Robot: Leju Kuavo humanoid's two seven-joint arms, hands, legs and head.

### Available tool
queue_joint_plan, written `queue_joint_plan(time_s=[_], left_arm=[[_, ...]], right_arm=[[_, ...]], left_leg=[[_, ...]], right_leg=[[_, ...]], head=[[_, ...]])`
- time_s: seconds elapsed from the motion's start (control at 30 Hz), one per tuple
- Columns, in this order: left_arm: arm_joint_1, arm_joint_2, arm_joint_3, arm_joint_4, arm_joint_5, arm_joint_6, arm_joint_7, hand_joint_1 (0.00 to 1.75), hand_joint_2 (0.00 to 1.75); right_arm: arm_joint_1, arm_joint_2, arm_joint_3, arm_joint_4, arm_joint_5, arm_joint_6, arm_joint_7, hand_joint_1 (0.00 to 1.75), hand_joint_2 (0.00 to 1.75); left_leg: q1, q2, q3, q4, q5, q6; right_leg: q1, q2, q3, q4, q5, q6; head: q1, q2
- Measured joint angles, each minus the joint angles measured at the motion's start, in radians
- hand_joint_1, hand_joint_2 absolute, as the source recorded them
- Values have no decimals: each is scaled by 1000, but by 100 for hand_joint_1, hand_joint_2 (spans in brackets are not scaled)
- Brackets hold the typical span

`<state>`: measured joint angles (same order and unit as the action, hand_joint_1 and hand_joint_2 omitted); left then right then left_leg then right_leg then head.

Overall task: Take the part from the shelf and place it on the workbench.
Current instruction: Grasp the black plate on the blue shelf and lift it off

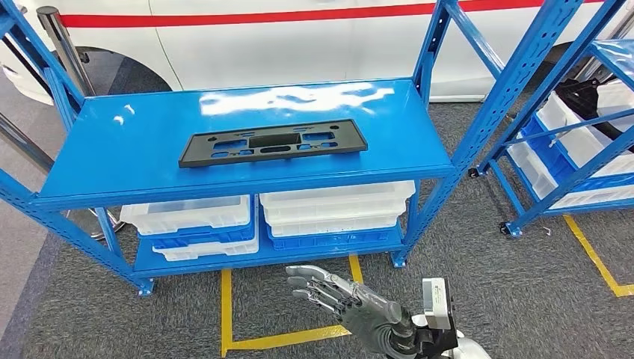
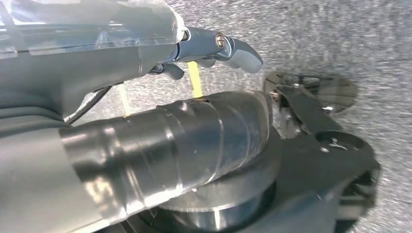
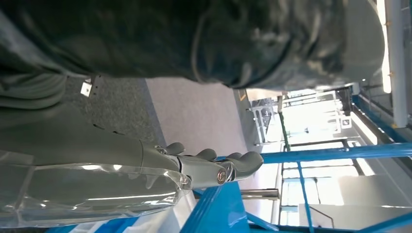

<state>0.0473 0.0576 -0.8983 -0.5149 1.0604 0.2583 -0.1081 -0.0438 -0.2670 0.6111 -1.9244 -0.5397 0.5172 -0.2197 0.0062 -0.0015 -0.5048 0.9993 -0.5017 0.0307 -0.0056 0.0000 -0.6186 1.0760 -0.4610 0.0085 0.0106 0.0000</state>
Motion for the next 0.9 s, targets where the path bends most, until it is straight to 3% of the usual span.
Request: queue_joint_plan(time_s=[0.03,0.1,0.2,0.23,0.33,0.37,0.4,0.47,0.5,0.57,0.6,0.67,0.73,0.83,0.87,0.9], left_arm=[[-1,-1,0,1,0,-1,0,0,0],[-2,-3,0,2,-2,-5,-1,0,0],[-2,-2,0,4,-8,-16,0,0,0],[-3,-2,1,5,-9,-20,1,0,0],[-3,-1,1,8,-10,-26,1,0,0],[-1,0,1,9,-10,-27,1,0,0],[1,0,1,10,-10,-28,1,0,0],[4,1,1,12,-10,-29,1,0,0],[5,2,1,14,-10,-29,1,0,0],[3,4,1,16,-10,-29,1,0,0],[3,5,1,17,-10,-29,1,0,0],[4,5,1,18,-10,-29,1,0,0],[3,5,1,19,-10,-28,1,0,0],[0,6,1,19,-10,-29,1,0,0],[0,6,1,19,-10,-29,1,0,0],[1,6,1,19,-10,-29,1,0,0]], right_arm=[[0,0,0,0,0,0,0,0,0],[-1,0,0,0,0,1,0,0,0],[-2,0,0,0,0,1,-1,0,0],[-3,1,1,0,1,1,-1,0,0],[-4,2,2,1,1,1,0,0,0],[-4,2,3,1,1,1,0,0,0],[-4,2,3,1,1,1,0,0,0],[-4,2,3,1,1,1,0,0,0],[-4,2,4,2,1,1,0,0,0],[-4,2,4,2,1,1,0,0,0],[-4,2,4,2,1,1,0,0,0],[-5,2,4,2,1,1,0,0,0],[-7,2,4,2,1,1,-1,0,0],[-7,2,5,2,1,1,-1,0,0],[-7,2,5,3,1,1,-1,0,0],[-7,2,6,3,1,1,-1,0,0]], left_leg=[[-1,0,2,-1,-5,-5],[-2,1,6,3,-6,-17],[-2,1,-7,53,-20,-31],[0,0,-33,100,-37,-34],[3,0,-153,277,-108,-43],[3,0,-177,297,-108,-44],[4,0,-183,278,-85,-43],[3,0,-149,155,10,-37],[1,1,-130,93,39,-34],[-5,1,-109,32,58,-22],[-7,1,-107,30,49,-16],[-4,0,-89,23,57,-3],[-1,0,-68,13,52,8],[-1,-1,-50,9,35,16],[-1,-1,-42,10,28,16],[-1,-2,-32,10,20,15]], right_leg=[[4,-1,14,-34,8,-6],[8,1,20,-51,1,-16],[1,3,46,-63,3,-32],[-1,2,55,-66,1,-37],[0,1,70,-67,-14,-44],[0,3,77,-67,-21,-44],[0,5,86,-67,-28,-43],[0,7,108,-67,-45,-38],[1,7,118,-66,-54,-34],[3,7,129,-62,-69,-21],[4,8,135,-58,-73,-14],[4,8,137,-37,-75,-4],[2,6,99,35,-88,4],[-2,5,-24,202,-159,16],[-3,5,-52,225,-169,17],[-3,5,-65,216,-158,17]], head=[[0,0],[1,0],[0,0],[-1,0],[-2,0],[-2,0],[-2,0],[-2,0],[-2,0],[-2,0],[-2,0],[-2,0],[-1,0],[-1,0],[-1,0],[-1,0]])
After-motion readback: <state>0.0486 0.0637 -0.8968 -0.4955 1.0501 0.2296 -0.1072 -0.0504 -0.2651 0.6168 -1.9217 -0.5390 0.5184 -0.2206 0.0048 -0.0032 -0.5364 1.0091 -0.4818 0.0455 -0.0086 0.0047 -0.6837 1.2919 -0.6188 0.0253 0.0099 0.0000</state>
